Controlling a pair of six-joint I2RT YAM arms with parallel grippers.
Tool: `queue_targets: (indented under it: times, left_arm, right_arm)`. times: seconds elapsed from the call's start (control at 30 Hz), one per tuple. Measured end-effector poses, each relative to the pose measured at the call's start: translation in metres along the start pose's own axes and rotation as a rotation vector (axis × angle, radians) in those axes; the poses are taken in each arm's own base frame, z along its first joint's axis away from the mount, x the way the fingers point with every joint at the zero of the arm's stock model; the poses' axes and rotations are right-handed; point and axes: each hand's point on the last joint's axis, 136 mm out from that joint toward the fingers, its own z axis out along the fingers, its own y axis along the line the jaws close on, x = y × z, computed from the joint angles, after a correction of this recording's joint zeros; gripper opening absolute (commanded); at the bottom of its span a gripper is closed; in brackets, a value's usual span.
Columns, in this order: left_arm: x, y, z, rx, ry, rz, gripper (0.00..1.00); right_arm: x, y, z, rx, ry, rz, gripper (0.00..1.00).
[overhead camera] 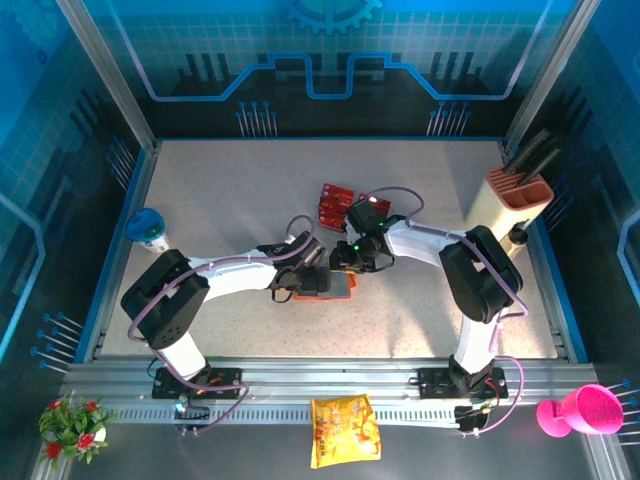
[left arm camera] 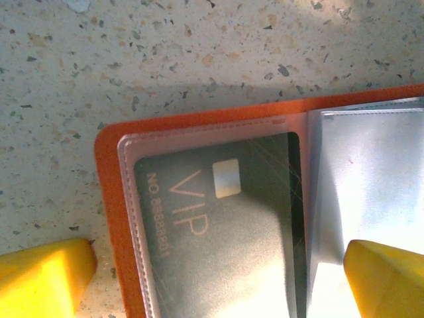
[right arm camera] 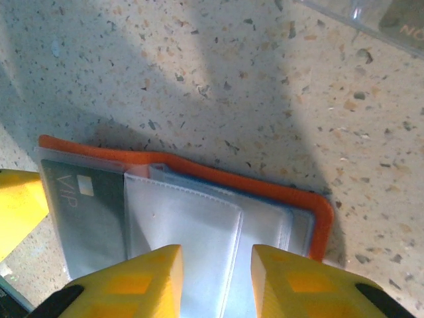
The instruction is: Put the credit cards into the card holder
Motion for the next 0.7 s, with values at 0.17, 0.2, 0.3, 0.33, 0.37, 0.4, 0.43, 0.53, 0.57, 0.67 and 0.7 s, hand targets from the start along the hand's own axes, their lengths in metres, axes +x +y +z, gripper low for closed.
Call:
queue_targets:
  times: [0.17,0.2,0.3,0.33,0.37,0.4,0.43,0.53,0.57,0.67,0.7]
  left_arm:
    - [0.000,0.000,0.000,0.001,-0.004,0.000,0.99]
    - [0.000,0.000,0.000,0.001,-0.004,0.000,0.99]
    - [0.000,0.000,0.000,0.002,-0.005,0.000,0.99]
    - [0.000,0.000,0.000,0.002,-0.005,0.000,0.99]
    - [0.000,0.000,0.000,0.002,-0.005,0.000,0.99]
    - [0.000,0.000,0.000,0.002,-0.005,0.000,0.99]
    - [0.000,0.000,0.000,0.002,-0.005,0.000,0.99]
    - [0.000,0.000,0.000,0.003,-0.006,0.000,0.99]
    - [0.000,0.000,0.000,0.004,-0.008,0.000,0.99]
    - [0.000,0.000,0.000,0.005,-0.009,0.000,0.99]
    - [0.000,0.000,0.000,0.005,-0.008,0.000,0.99]
  right_arm:
    - [0.001,-0.001,0.008,-0.011,0.016,0.017,0.33]
    - [0.001,-0.001,0.009,-0.015,0.017,0.019,0.33]
    - [0.000,0.001,0.009,-0.032,0.019,0.025,0.33]
    - [0.000,0.002,0.009,-0.036,0.019,0.025,0.33]
    - [0.000,0.003,0.009,-0.040,0.019,0.026,0.33]
    - [-0.001,0.004,0.009,-0.044,0.019,0.026,0.33]
    - [-0.001,0.004,0.010,-0.048,0.021,0.026,0.33]
    - [-0.001,0.006,0.012,-0.065,0.027,0.029,0.32]
    - [-0.001,0.006,0.012,-0.073,0.029,0.032,0.32]
    - [-0.001,0.009,0.014,-0.091,0.036,0.037,0.31]
    - [-0.001,0.009,0.014,-0.096,0.038,0.040,0.30]
